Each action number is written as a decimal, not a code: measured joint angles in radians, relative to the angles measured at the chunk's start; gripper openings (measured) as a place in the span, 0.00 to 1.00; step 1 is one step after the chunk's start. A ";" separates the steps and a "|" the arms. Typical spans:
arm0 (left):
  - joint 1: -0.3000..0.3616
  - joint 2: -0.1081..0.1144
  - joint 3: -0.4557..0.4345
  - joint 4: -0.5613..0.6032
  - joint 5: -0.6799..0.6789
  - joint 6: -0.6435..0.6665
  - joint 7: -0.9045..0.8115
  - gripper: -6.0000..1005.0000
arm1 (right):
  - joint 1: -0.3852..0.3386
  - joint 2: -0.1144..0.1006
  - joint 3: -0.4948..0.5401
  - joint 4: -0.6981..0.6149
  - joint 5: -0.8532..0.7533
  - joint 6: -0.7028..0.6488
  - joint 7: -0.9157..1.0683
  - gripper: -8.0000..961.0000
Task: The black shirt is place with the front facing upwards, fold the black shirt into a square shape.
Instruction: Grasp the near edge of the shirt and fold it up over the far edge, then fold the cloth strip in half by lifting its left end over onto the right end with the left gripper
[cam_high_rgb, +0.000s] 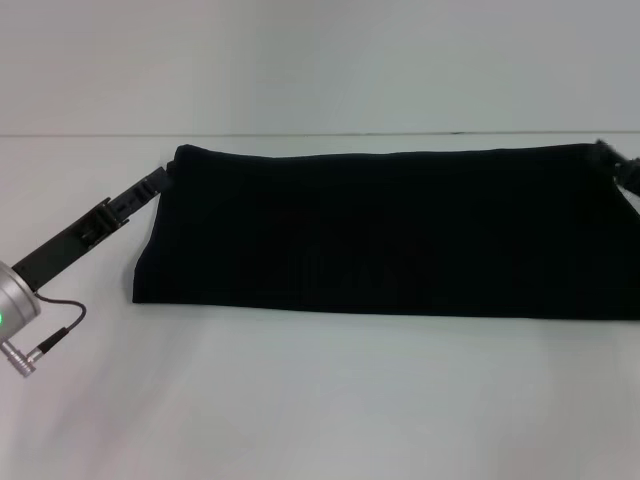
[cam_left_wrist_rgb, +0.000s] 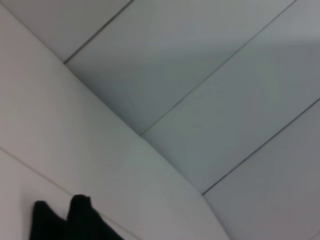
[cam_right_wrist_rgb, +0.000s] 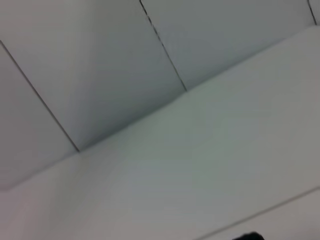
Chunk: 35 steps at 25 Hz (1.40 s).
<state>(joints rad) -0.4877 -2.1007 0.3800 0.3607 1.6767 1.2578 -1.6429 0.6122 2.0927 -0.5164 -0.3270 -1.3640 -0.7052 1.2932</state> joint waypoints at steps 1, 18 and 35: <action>0.002 0.002 0.000 0.000 -0.001 0.012 -0.001 0.75 | -0.018 0.000 0.001 -0.004 0.018 -0.040 -0.008 0.79; 0.086 0.116 0.195 0.067 0.129 0.155 -0.550 0.75 | -0.153 -0.003 -0.165 -0.007 -0.272 -0.651 -0.389 0.79; 0.063 0.111 0.199 0.099 0.282 -0.001 -0.784 0.75 | -0.137 0.001 -0.313 0.001 -0.311 -0.577 -0.452 0.79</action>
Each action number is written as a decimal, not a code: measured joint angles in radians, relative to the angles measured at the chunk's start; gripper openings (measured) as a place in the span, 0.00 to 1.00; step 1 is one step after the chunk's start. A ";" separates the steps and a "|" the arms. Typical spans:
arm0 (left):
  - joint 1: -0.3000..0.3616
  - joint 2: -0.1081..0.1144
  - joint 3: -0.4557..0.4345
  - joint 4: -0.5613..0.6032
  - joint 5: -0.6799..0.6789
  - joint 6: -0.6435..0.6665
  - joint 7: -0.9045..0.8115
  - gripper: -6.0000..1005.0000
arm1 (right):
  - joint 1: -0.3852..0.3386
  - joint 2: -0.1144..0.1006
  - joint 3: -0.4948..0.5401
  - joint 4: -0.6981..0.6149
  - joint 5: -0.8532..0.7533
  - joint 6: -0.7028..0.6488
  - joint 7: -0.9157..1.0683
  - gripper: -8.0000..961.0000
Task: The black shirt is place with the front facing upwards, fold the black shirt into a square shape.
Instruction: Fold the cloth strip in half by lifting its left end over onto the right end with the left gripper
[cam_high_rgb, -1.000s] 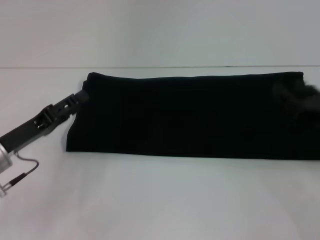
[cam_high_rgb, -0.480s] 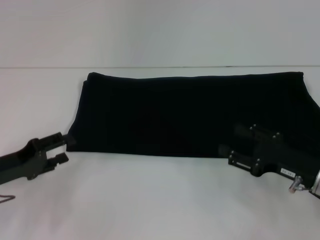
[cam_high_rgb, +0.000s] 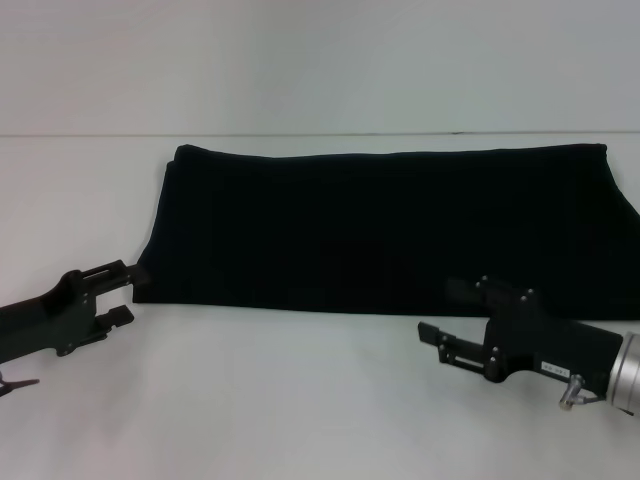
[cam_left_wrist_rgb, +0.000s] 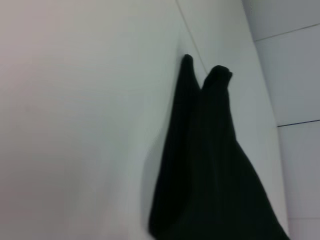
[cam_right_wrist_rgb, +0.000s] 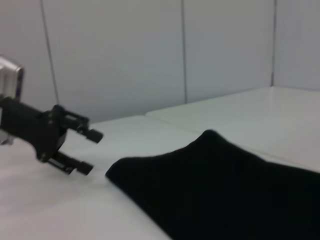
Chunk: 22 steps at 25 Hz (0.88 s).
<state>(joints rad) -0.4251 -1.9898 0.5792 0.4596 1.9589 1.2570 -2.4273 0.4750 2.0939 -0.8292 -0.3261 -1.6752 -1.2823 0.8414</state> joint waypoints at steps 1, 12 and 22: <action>-0.003 -0.001 0.000 0.000 0.005 -0.010 -0.001 0.75 | 0.001 0.000 -0.015 -0.001 0.000 0.005 0.000 0.79; -0.029 -0.008 0.001 -0.016 0.038 -0.088 -0.021 0.75 | 0.010 0.000 -0.039 -0.002 0.000 0.020 0.008 0.79; -0.046 -0.009 0.001 -0.023 0.038 -0.118 -0.031 0.74 | 0.015 0.000 -0.039 -0.002 0.000 0.020 0.008 0.79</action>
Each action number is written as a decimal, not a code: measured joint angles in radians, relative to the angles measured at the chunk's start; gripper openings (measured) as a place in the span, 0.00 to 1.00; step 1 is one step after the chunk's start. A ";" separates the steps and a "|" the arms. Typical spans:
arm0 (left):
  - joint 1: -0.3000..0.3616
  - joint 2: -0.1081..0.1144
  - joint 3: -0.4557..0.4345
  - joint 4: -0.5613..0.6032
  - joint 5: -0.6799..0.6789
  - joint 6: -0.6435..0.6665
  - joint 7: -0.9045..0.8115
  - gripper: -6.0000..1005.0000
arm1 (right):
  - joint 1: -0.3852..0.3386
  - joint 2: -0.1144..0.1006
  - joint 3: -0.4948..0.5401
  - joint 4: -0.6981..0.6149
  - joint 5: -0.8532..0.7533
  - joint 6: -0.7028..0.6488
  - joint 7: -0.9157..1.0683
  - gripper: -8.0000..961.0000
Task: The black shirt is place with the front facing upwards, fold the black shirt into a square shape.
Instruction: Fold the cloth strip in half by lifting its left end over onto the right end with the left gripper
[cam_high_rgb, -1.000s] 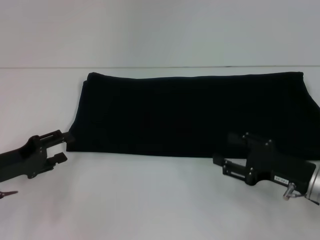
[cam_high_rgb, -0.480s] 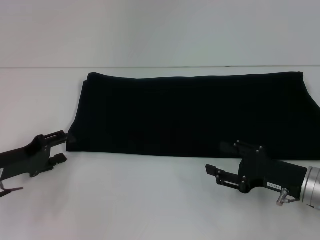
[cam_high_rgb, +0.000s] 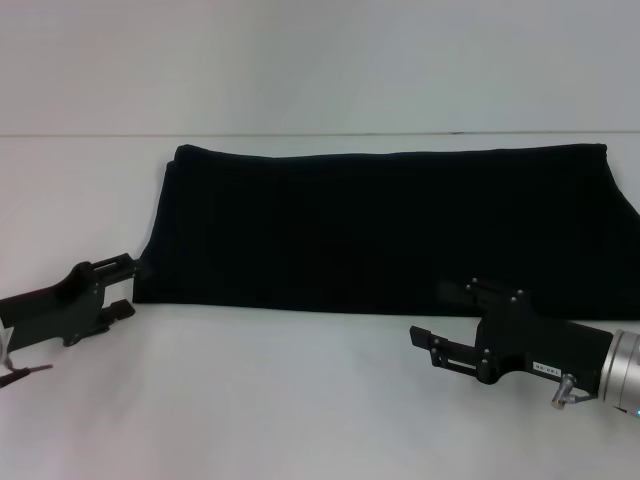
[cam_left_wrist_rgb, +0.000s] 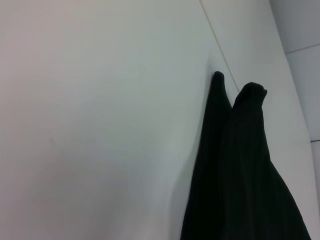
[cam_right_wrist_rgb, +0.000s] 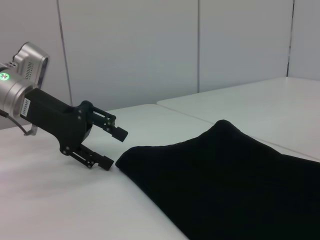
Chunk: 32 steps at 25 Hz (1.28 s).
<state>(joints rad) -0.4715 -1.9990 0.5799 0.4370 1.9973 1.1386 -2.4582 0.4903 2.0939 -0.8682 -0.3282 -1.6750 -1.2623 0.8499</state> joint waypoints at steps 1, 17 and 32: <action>-0.008 -0.001 0.000 0.000 0.000 -0.009 0.000 0.74 | 0.001 0.000 0.000 0.000 0.000 0.000 0.000 0.79; -0.050 -0.008 0.000 -0.002 0.024 -0.058 -0.011 0.67 | 0.019 0.002 0.000 0.004 0.000 -0.002 0.000 0.79; -0.120 -0.012 0.074 -0.019 0.026 -0.104 -0.006 0.61 | 0.030 0.002 0.000 0.005 0.000 -0.001 0.002 0.79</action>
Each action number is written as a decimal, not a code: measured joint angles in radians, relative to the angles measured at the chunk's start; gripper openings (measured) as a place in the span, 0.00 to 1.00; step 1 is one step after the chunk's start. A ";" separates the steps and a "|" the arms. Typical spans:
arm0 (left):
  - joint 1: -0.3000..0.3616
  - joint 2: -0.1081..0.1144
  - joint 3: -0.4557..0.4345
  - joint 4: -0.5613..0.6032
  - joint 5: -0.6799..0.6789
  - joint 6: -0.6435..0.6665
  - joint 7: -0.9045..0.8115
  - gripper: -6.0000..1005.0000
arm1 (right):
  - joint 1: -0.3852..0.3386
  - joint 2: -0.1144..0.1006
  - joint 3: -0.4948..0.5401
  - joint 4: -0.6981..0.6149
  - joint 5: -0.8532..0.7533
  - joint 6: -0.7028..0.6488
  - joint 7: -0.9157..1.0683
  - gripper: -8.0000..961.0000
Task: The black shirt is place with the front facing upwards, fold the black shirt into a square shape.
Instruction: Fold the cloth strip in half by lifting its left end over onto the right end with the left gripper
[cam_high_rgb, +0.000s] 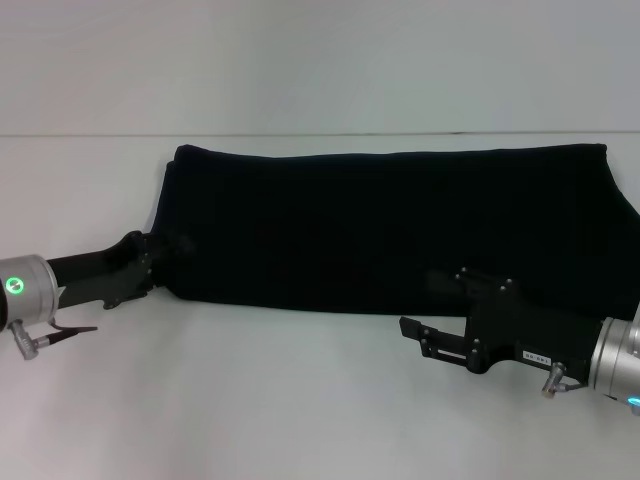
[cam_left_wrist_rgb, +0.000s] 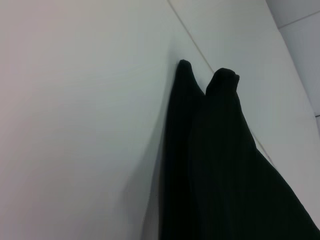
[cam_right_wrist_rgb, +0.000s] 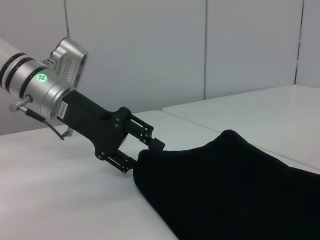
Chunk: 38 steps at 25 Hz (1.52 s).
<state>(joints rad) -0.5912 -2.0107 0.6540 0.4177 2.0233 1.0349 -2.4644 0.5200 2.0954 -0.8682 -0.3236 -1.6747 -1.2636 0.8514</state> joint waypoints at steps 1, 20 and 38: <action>0.000 0.000 0.003 0.003 0.000 0.000 0.003 0.60 | 0.000 0.000 0.000 0.000 0.000 0.000 0.000 0.79; 0.011 -0.010 0.053 0.041 0.000 -0.042 0.030 0.10 | 0.000 0.002 0.000 0.001 0.006 -0.008 0.002 0.79; 0.091 0.045 -0.067 0.081 -0.014 -0.047 0.071 0.03 | 0.004 -0.003 0.018 -0.012 0.010 0.003 0.043 0.79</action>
<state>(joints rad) -0.5000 -1.9657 0.5866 0.4988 2.0097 0.9883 -2.3933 0.5245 2.0923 -0.8505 -0.3351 -1.6648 -1.2611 0.8940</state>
